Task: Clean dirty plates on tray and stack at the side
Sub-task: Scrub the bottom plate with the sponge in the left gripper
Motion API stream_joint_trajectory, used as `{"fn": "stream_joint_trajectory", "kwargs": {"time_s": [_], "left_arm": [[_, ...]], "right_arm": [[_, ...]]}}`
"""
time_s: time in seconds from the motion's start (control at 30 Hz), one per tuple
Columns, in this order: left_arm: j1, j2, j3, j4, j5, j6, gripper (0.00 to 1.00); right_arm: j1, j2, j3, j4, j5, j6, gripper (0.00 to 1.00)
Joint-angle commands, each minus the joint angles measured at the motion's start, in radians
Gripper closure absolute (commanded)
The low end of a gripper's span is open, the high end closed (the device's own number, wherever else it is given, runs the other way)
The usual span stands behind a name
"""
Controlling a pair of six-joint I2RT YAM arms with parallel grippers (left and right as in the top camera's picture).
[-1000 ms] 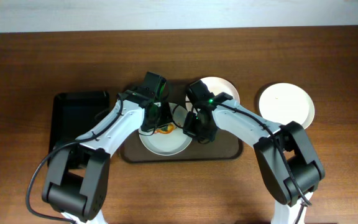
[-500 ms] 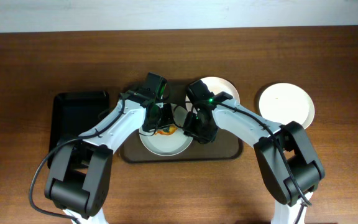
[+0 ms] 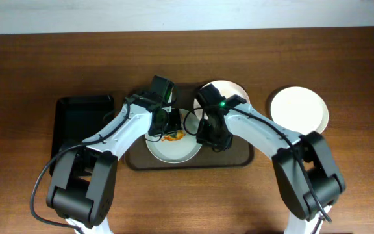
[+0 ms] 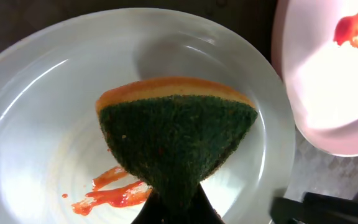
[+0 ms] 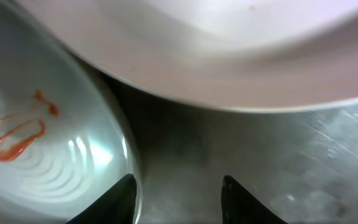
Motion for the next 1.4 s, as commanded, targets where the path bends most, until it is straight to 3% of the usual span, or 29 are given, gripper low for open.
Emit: {"fn": "stream_joint_trajectory", "kwargs": {"time_s": [0.0,0.47,0.67,0.7,0.73,0.8,1.17,1.37], "left_arm": [[0.007,0.01,-0.007,0.003,0.033,0.047,1.0],[0.007,0.071,-0.007,0.01,0.035,0.047,1.0],[0.007,0.084,-0.006,0.055,0.136,0.065,1.0],[0.007,0.084,-0.006,0.069,0.161,0.065,1.0],[0.007,0.084,-0.006,0.082,0.185,0.065,1.0],[0.007,0.084,-0.006,0.09,0.206,0.065,1.0],[0.002,0.089,-0.006,0.096,0.185,0.063,1.0],[-0.005,0.089,-0.006,0.092,0.216,0.06,1.0]], "right_arm": [[-0.01,-0.06,0.0,-0.019,0.033,-0.053,0.55],[-0.058,-0.061,-0.001,-0.147,0.058,0.008,0.56],[-0.093,-0.061,-0.001,-0.155,0.042,0.037,0.55],[-0.093,-0.061,-0.001,-0.152,0.026,0.018,0.6],[-0.092,-0.061,-0.001,-0.15,0.009,0.004,0.73],[-0.092,-0.06,-0.002,-0.148,-0.005,0.005,0.83],[-0.092,-0.027,-0.003,-0.077,-0.178,0.017,0.8],[-0.092,-0.021,-0.003,-0.04,-0.254,0.016,0.9]]}}
